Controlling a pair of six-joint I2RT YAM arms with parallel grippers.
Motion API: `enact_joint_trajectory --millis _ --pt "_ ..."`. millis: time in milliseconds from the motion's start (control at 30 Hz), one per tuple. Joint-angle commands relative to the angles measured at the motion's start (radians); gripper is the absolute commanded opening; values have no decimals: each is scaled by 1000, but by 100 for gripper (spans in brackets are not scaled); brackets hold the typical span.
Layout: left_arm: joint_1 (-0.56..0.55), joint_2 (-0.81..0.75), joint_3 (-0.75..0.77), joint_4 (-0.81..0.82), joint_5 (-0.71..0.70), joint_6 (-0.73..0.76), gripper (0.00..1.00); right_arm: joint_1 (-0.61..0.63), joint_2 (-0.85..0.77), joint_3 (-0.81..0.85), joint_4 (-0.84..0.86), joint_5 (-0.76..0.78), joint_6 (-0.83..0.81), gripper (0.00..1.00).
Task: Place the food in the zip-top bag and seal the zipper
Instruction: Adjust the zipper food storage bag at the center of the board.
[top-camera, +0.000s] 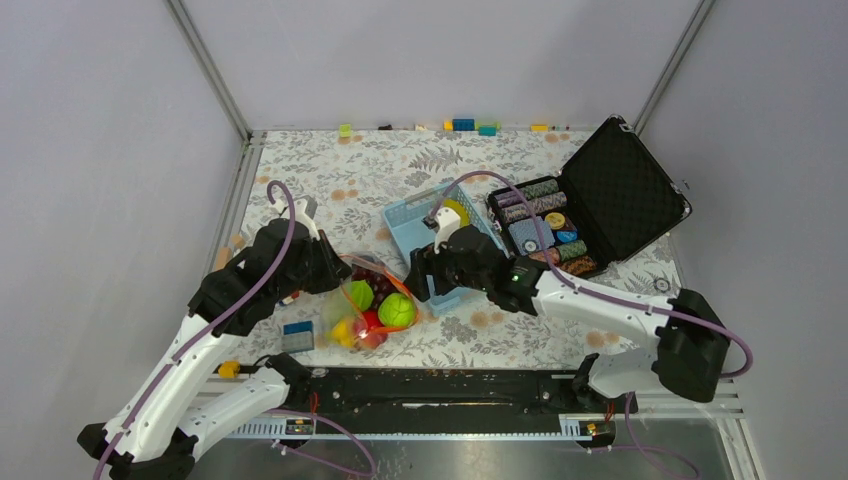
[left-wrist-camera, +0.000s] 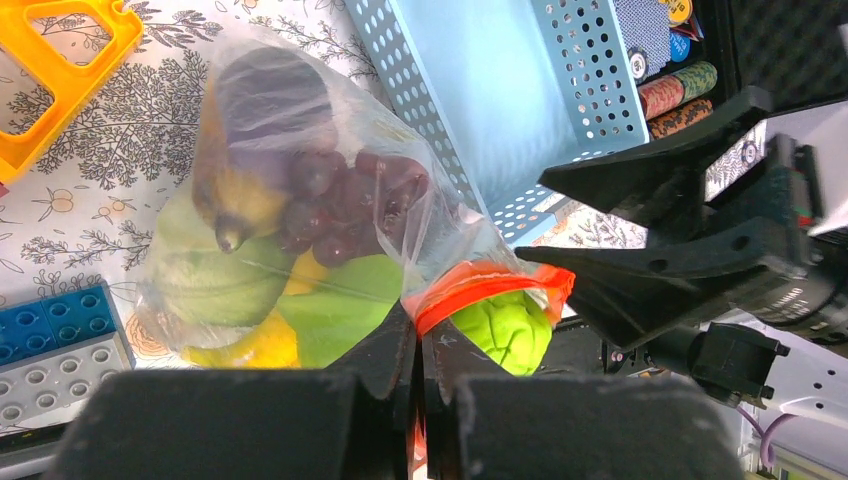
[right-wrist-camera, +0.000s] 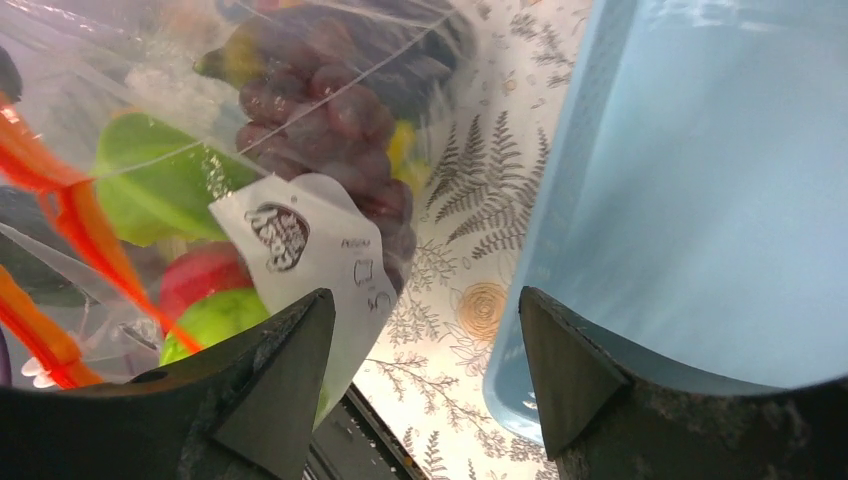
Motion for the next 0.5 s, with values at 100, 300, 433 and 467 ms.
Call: enact_joint_trajectory --millis 100,300,433,467 --pt "-1 -17 6 111 26 6 0 -1 -201 -66 56 104 -48 76" --pt "0 -8 7 119 37 10 0 0 -175 -79 139 -10 -87 76" --pt "-1 -2 5 122 50 10 0 -1 -92 -19 131 3 -92 75" --pt "-1 -1 4 124 50 11 0 -1 -75 -7 134 12 -91 75"
